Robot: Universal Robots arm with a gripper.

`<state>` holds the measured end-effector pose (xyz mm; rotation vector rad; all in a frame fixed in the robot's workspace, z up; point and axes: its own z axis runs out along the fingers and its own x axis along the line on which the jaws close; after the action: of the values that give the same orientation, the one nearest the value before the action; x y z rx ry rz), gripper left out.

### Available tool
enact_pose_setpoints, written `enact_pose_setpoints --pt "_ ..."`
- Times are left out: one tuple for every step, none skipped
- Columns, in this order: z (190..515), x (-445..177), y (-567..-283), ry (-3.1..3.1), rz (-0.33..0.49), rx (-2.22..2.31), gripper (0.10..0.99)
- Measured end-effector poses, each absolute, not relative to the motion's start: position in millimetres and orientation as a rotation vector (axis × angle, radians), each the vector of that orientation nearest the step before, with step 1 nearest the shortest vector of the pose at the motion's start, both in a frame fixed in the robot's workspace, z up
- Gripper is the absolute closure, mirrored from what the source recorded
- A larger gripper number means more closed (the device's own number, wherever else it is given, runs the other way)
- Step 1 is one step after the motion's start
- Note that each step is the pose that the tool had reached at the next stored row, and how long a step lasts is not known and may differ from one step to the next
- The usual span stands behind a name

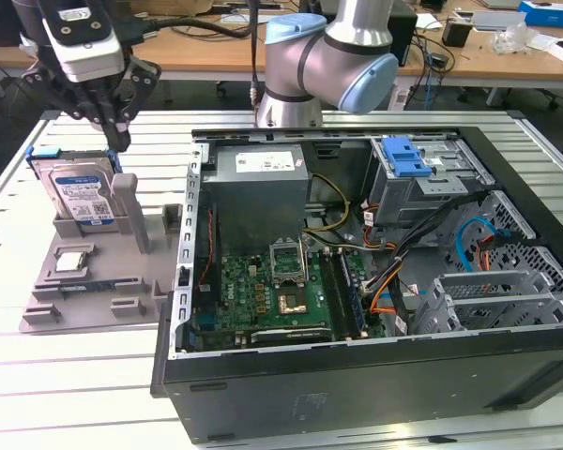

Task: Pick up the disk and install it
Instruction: 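Reach for the disk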

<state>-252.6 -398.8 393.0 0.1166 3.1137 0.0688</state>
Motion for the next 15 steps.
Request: enact_pose_setpoints --pt "393.0 -255.9 -398.8 3.114 0.069 0.117 0.980" --pt "393.0 -258.3 -398.8 3.114 0.069 0.117 0.980" --pt "392.9 -263.7 -398.8 3.114 0.069 0.117 0.980" --pt "392.9 -268.0 -398.9 3.114 0.069 0.116 0.980" --pt "392.9 -271.0 -398.9 3.114 0.069 0.116 0.980" --pt "392.9 -273.8 -398.8 3.114 0.069 0.117 0.980" --pt "392.9 -278.1 -398.8 3.114 0.069 0.117 0.980" --pt "392.8 -281.5 -398.8 3.114 0.069 0.117 0.980" --pt "392.8 -283.7 -398.8 3.114 0.069 0.117 0.980" --pt "392.8 -286.9 -398.8 3.114 0.069 0.117 0.980" --pt "392.8 -288.7 -398.8 3.114 0.069 0.117 0.980" --pt "392.8 -290.6 -398.8 3.114 0.069 0.117 0.980" --pt "392.8 -292.6 -398.8 3.114 0.069 0.117 0.980" --pt "392.7 -294.2 -398.8 3.114 0.069 0.116 0.980" --pt "392.7 -297.5 -398.8 3.114 0.069 0.117 0.980"
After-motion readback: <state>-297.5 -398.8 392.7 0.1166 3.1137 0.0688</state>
